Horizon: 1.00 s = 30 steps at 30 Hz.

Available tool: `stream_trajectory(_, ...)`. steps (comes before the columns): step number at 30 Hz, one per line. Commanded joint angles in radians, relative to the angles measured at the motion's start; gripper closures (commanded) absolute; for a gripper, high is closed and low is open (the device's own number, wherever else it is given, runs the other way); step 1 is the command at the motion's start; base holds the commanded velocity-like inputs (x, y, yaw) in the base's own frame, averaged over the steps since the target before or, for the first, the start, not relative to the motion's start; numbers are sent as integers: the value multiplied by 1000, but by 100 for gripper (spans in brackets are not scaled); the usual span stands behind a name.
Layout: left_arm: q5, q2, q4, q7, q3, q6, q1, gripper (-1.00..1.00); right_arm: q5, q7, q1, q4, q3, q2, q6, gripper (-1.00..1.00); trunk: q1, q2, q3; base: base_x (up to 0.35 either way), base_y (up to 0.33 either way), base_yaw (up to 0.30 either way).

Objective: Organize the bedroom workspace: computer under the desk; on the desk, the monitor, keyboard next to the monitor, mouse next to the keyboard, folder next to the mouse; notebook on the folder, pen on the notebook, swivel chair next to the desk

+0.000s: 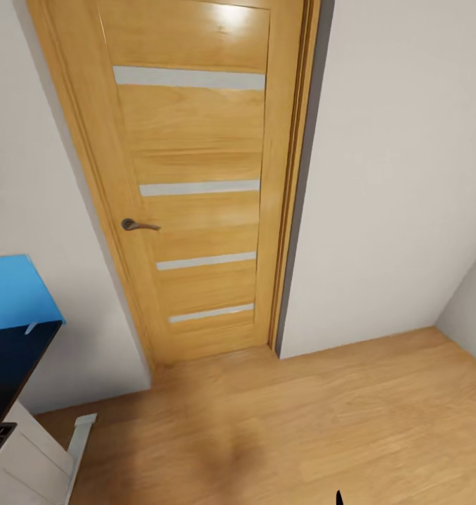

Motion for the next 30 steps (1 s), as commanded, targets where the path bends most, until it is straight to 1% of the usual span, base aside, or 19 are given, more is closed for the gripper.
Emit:
stream_trajectory(1,9,1,0,7,-9,-4,-1,-100,-11,8,0,-1,3,0,-1,-100,0,-1,-1,247,-248,280)
stream_trajectory(11,9,3,1,7,-9,-5,-1,-100,-11,8,0,-1,2,-1,-2,-100,0,-1,-1,242,-249,280)
stream_trajectory(16,10,7,1,9,-6,-7,-1,-100,-12,6,0,0,0,-2,0,-100,0,-1,-1,142,-160,281)
stream_trajectory(20,11,9,0,9,-3,-7,-1,-100,-12,-18,-1,-1,-4,-6,8,-100,0,-1,-1,29,-39,281)
stream_trajectory(22,12,10,1,10,0,-7,-1,-100,-12,-47,-1,-4,-5,-9,15,-100,0,-1,-1,7,-10,281)
stream_trajectory(24,13,16,1,10,2,-8,-1,-100,-13,-56,-1,-4,-6,-9,16,-100,0,-1,-1,3,-4,281)
stream_trajectory(25,15,29,2,11,4,-8,-1,-100,-13,-61,-1,-5,-7,-8,15,-100,0,-1,-1,2,-2,281)
stream_trajectory(28,26,51,14,7,8,-9,-1,-100,-13,-66,-2,-4,-7,-5,9,-100,0,-1,-1,1,-1,281)
stream_trajectory(29,62,60,83,4,20,-10,-1,-100,-13,-75,-2,-4,-6,-5,7,-100,0,-1,-2,0,0,281)
stream_trajectory(30,67,61,95,3,22,-11,-1,-100,-13,-76,-2,-4,-6,-5,7,-100,0,-1,-2,0,0,281)
